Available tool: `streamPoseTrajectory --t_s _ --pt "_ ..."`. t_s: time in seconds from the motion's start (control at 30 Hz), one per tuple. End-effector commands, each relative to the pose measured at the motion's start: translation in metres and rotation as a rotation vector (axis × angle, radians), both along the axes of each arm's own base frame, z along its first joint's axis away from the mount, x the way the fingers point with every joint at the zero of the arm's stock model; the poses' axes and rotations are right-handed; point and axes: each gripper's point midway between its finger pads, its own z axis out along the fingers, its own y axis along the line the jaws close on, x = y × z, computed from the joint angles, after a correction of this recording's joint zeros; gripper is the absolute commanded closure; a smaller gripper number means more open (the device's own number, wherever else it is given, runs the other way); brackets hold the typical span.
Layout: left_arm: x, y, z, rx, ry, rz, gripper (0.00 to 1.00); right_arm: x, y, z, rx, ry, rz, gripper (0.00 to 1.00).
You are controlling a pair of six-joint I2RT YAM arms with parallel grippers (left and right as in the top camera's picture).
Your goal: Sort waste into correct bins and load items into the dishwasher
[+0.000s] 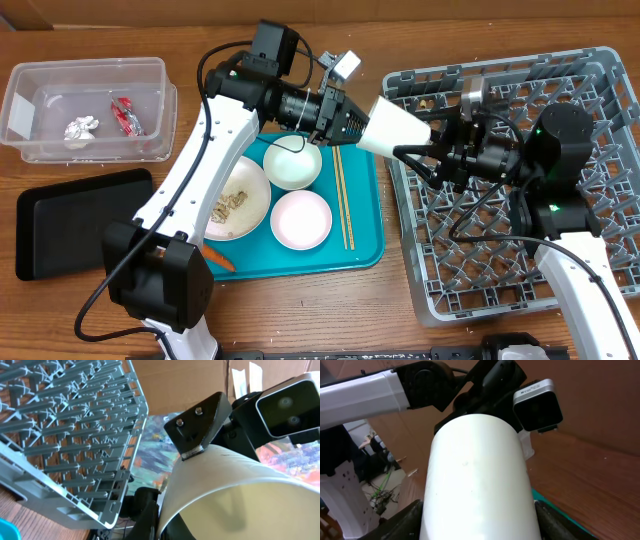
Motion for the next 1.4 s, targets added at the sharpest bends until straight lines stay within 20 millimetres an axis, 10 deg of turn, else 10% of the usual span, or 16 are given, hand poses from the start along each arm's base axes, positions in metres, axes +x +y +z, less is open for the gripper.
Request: streamPoseTrajectory --t_s 0.0,0.4,0.47,0.53,0.7,1.03,1.37 --pt "-0.002 -0.004 0.008 -0.028 -0.022 -0.017 0.96 -0.002 0.003 0.009 0.004 -0.026 0.019 0.34" --pt "0.0 -0.006 0.01 -0.039 -0.024 -0.018 0.93 -0.002 0.003 0.009 0.004 -0.026 0.02 0.46" --pt "0.0 -0.006 0.01 -0.037 -0.026 -0.016 0.72 -0.002 0.003 0.009 0.004 -0.026 0.019 0.49" --pt "0.003 -0.005 0.006 -0.015 -0.04 -0.002 0.24 -0.002 0.003 0.009 0.004 -0.025 0.018 0.53" --pt "0.024 0.007 -0.026 0.167 -0.076 0.114 0.13 0.006 0.0 0.008 0.002 -0.008 -0.035 0.57" --pt "0.074 0.102 -0.052 0.382 -0.087 0.38 0.16 0.05 -0.036 -0.005 -0.032 0.053 -0.338 0.57" --pt "0.092 0.268 -0.071 0.922 -0.107 0.815 0.15 0.073 -0.153 -0.03 -0.042 0.31 -0.745 0.67"
